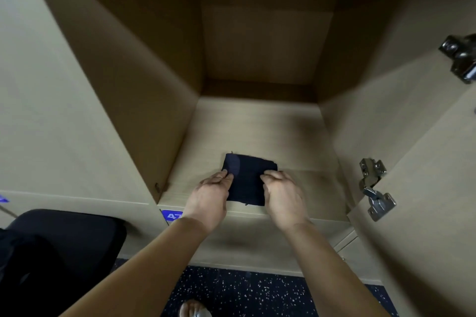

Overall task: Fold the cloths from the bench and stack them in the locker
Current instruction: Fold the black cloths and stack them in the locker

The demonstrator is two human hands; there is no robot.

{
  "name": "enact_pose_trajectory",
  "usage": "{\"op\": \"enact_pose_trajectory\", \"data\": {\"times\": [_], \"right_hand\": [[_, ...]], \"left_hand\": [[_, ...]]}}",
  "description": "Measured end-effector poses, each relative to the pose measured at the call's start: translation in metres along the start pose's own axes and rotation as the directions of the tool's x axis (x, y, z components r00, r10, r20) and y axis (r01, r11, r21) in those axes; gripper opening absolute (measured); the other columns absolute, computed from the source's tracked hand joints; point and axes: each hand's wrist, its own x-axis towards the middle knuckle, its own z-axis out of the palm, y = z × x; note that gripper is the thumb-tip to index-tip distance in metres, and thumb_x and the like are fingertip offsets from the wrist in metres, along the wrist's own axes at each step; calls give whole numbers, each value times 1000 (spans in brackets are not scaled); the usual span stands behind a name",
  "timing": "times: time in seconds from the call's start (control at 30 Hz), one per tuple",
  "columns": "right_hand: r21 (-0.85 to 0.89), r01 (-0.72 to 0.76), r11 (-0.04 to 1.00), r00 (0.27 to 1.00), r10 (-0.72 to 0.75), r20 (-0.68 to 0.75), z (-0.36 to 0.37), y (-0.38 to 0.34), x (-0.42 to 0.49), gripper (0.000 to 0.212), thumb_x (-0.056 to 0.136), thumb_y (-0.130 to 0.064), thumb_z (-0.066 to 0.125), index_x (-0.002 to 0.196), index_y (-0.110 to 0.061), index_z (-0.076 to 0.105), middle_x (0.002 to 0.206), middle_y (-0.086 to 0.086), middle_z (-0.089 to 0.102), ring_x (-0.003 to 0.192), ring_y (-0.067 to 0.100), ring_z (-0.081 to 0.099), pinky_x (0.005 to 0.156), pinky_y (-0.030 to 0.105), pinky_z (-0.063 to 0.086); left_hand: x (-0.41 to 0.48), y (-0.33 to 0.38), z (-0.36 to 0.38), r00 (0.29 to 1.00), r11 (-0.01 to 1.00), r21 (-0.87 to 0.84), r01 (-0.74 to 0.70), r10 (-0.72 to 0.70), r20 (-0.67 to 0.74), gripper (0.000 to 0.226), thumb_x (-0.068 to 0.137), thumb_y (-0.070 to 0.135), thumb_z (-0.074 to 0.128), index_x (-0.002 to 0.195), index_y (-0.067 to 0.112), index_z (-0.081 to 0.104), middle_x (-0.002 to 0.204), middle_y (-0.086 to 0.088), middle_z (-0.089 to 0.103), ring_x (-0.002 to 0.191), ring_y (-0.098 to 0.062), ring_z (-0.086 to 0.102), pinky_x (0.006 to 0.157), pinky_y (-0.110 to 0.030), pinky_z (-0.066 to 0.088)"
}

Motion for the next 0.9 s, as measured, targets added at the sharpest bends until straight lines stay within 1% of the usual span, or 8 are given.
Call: {"op": "enact_pose_trajectory", "data": {"times": [0.03,0.1,0.17,0.23,0.37,0.5,0.63,0.9], "right_hand": [[22,-16,1000,999,16,28,-6,-2,-2,42,93,-9,47,133,-17,56,138,-1,55,126,21,47,98,23,37],[58,-51,997,998,49,37,-19,-9,-7,45,93,-11,49,138,-19,51,136,1,56,125,21,47,98,25,37],[72,-63,995,998,62,17,-34,-21,-15,47,94,-15,53,140,-21,47,133,2,58,123,21,50,95,27,40],[81,-52,995,999,51,14,-47,-36,-27,42,96,-24,51,138,-24,49,130,1,60,118,21,54,89,29,44],[111,19,994,1000,-21,19,-69,-74,-53,31,96,-30,51,126,-22,58,124,1,63,112,21,57,81,29,44],[153,82,985,996,-87,28,-85,-124,-84,29,95,-31,54,119,-17,61,119,3,64,109,24,57,81,30,45],[185,166,969,983,-178,50,-99,-186,-120,31,96,-34,51,122,-21,60,121,1,63,112,24,56,86,32,44],[287,308,907,918,-363,160,-89,-292,-190,34,94,-34,52,126,-22,58,127,1,61,116,26,56,89,35,46]], "left_hand": [[-5,-1,-3,1000,1000,-3,5,-5,-8,53,104,17,36,155,19,22,163,1,17,149,-12,15,117,-20,10],[-18,-2,-12,999,999,-32,23,-24,-22,51,104,21,38,154,21,25,161,1,23,147,-15,21,117,-24,18],[-37,-3,-27,999,998,-60,31,-32,-28,50,103,27,41,151,21,31,154,1,37,138,-19,37,109,-30,33],[-62,-4,-44,997,999,-24,36,-38,-65,47,102,35,43,148,24,37,145,2,48,128,-20,46,102,-32,39],[-119,-16,-74,985,993,57,108,-98,-145,51,100,50,41,145,25,42,145,6,48,131,-17,44,103,-28,34],[-186,-37,-98,965,975,85,206,-188,-182,52,98,53,42,142,25,47,143,6,51,131,-17,45,103,-30,33],[-260,-63,-110,926,942,98,322,-291,-240,44,97,52,45,130,25,56,134,7,58,123,-18,51,98,-33,38],[-392,-110,-95,847,877,-8,481,-467,-254,47,98,47,47,139,24,51,140,4,53,129,-20,46,104,-33,35]]}}
